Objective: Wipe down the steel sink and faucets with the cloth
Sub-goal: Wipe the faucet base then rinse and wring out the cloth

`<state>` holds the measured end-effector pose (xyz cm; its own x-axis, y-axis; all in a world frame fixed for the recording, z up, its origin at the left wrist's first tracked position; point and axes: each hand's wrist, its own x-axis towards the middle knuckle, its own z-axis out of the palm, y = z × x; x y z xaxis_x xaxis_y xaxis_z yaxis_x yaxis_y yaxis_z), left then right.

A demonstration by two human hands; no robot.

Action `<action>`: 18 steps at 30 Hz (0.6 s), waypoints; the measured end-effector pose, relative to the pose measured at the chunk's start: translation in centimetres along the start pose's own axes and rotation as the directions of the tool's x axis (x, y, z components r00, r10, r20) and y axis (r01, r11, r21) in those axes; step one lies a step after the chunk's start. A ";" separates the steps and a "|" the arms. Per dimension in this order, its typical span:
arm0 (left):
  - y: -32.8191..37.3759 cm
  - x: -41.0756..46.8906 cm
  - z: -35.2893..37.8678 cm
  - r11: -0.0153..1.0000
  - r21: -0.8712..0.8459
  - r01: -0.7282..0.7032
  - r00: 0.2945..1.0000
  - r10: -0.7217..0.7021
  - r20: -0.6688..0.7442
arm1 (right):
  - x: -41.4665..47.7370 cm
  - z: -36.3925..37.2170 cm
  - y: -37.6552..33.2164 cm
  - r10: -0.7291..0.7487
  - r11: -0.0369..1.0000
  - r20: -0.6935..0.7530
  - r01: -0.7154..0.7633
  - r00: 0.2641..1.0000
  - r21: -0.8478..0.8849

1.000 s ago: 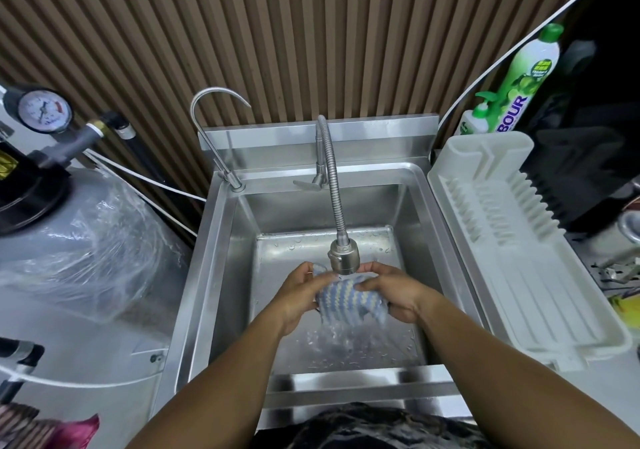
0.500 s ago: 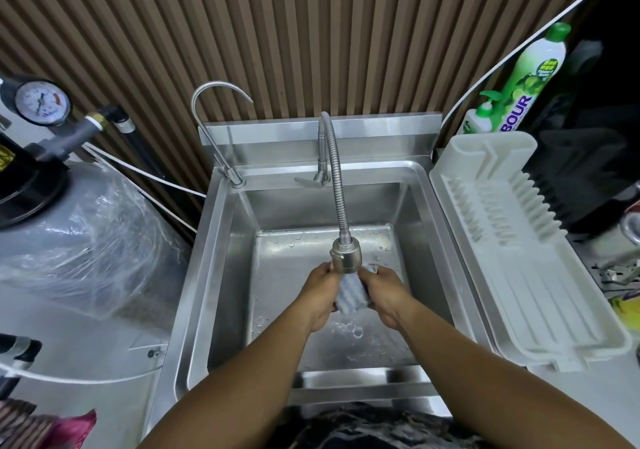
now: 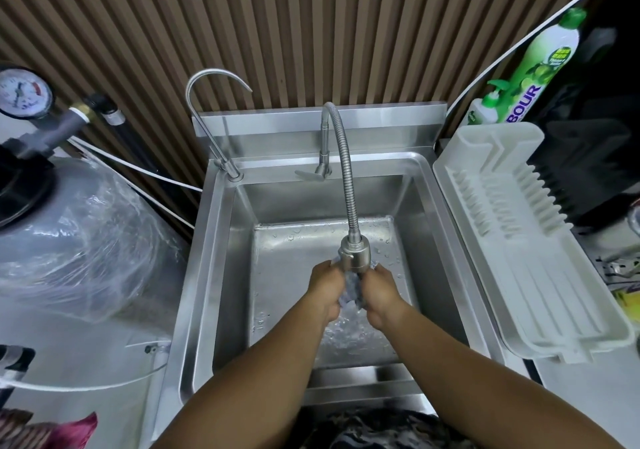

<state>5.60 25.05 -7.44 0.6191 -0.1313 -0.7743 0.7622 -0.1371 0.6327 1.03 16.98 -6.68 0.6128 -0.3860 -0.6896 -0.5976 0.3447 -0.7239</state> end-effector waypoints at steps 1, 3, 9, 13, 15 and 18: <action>-0.1 0.2 0.2 1.000 0.002 -0.001 1.000 0.001 -0.024 | -0.1 0.4 0.1 0.014 0.999 -0.037 -0.013 0.999 0.035; -0.3 0.5 0.7 1.000 0.013 -0.016 0.999 0.016 -0.042 | 0.3 1.2 0.3 0.035 0.995 -0.117 -0.023 0.992 0.100; -0.1 1.1 0.9 0.996 0.073 -0.041 0.999 0.043 -0.026 | 0.9 2.5 0.0 0.117 0.975 -0.257 -0.062 0.959 0.215; -0.5 0.7 0.6 0.990 0.119 -0.080 0.997 0.076 0.030 | 1.2 3.7 1.0 0.098 0.977 -0.282 -0.038 0.954 0.209; -0.8 0.9 0.3 0.982 0.139 -0.125 0.991 0.116 0.070 | 1.3 3.9 1.6 0.077 0.983 -0.296 -0.022 0.952 0.185; -0.9 1.4 -0.1 0.981 0.140 -0.133 0.988 0.119 0.103 | 1.4 3.7 1.9 0.097 0.983 -0.330 -0.037 0.939 0.182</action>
<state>5.78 25.08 -9.15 0.6824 -0.2475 -0.6878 0.6392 -0.2544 0.7258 2.67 20.26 -9.10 0.3470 -0.6115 -0.7111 -0.5162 0.5085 -0.6892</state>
